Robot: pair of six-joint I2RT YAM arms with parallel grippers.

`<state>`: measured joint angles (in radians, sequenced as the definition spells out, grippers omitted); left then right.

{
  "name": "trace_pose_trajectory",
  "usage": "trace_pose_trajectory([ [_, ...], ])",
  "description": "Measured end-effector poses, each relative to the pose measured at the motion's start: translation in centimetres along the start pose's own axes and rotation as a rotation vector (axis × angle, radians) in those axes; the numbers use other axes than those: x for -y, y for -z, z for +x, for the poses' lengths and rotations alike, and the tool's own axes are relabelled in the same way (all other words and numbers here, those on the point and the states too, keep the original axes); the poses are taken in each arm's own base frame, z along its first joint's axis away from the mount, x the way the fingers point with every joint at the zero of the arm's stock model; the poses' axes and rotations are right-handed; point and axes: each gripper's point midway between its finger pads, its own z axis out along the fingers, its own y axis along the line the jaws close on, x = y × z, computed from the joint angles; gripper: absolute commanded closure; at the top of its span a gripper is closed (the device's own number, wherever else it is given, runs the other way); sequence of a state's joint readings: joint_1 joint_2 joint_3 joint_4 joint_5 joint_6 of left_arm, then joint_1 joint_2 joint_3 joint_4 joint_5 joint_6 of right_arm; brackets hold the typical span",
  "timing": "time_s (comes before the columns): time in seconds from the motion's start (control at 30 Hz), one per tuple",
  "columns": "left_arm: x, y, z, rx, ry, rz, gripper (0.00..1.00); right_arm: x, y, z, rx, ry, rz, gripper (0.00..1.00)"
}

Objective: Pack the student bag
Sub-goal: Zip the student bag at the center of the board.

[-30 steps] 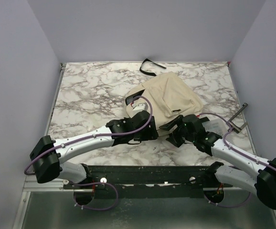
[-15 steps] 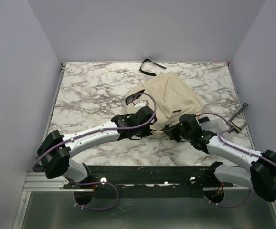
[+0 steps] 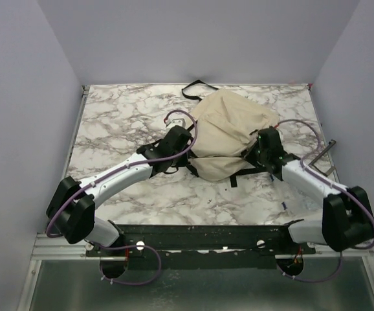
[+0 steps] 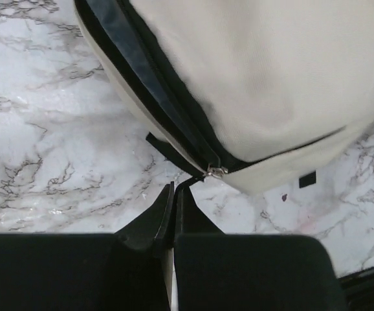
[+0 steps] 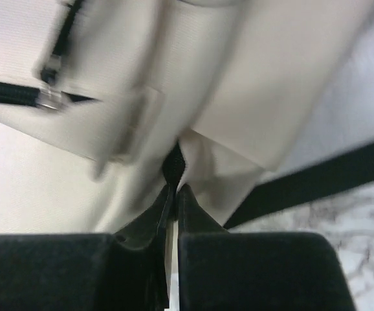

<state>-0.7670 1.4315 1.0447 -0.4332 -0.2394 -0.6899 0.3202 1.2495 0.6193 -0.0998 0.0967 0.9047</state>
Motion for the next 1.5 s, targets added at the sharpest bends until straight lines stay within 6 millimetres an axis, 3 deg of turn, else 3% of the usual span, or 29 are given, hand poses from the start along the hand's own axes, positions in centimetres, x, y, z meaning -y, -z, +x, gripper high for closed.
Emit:
trace_pose_trajectory([
  [0.07,0.4,0.0,-0.2,-0.009,-0.018,0.025,1.00,-0.9,-1.1,-1.2,-0.038,0.110,0.034,0.40],
  [0.1,0.9,0.1,-0.2,-0.018,-0.029,0.047,1.00,-1.4,-1.3,-1.9,-0.047,0.145,0.051,0.34],
  [0.23,3.4,0.2,-0.1,-0.068,-0.040,0.156,1.00,-2.8,0.2,-3.0,-0.089,0.218,0.049,0.23],
  [0.3,4.4,0.5,0.3,-0.089,-0.042,0.202,1.00,-3.8,1.9,-1.6,-0.142,0.223,0.006,0.21],
  [0.47,6.7,1.4,1.5,-0.141,-0.050,0.310,1.00,-7.1,6.2,4.6,-0.299,0.106,-0.160,0.19],
  [0.6,7.8,1.9,2.8,-0.181,-0.046,0.371,1.00,-7.3,6.9,7.6,-0.342,-0.131,-0.195,0.21],
  [0.7,8.0,2.3,3.8,-0.205,-0.040,0.394,1.00,-6.5,5.5,8.1,-0.331,-0.307,-0.139,0.30],
  [0.73,8.1,2.4,4.0,-0.210,-0.039,0.398,1.00,-6.5,5.0,8.0,-0.323,-0.338,-0.127,0.40],
  [0.8,8.7,2.7,4.4,-0.219,-0.041,0.417,1.00,-6.8,4.1,7.6,-0.303,-0.399,-0.109,0.75],
  [0.9,9.2,2.9,4.6,-0.220,-0.039,0.432,1.00,-6.5,3.5,7.0,-0.263,-0.465,-0.083,0.99],
  [1.0,9.0,2.7,4.3,-0.208,-0.031,0.418,1.00,-5.4,3.6,6.2,-0.194,-0.471,-0.062,0.99],
  [1.17,7.1,1.1,1.6,-0.140,0.051,0.349,1.00,-3.3,4.1,2.9,-0.055,-0.325,-0.065,0.99],
  [1.3,4.1,-1.5,-0.6,-0.115,0.114,0.267,1.00,-0.3,3.3,0.3,0.006,-0.149,-0.021,0.99],
  [1.37,3.5,-2.6,-0.8,-0.128,0.121,0.245,1.00,1.2,2.8,-0.7,0.007,-0.063,0.005,0.88],
  [1.5,4.2,-2.8,0.3,-0.175,0.103,0.274,1.00,1.3,3.1,-1.5,-0.042,0.133,0.027,0.47],
])
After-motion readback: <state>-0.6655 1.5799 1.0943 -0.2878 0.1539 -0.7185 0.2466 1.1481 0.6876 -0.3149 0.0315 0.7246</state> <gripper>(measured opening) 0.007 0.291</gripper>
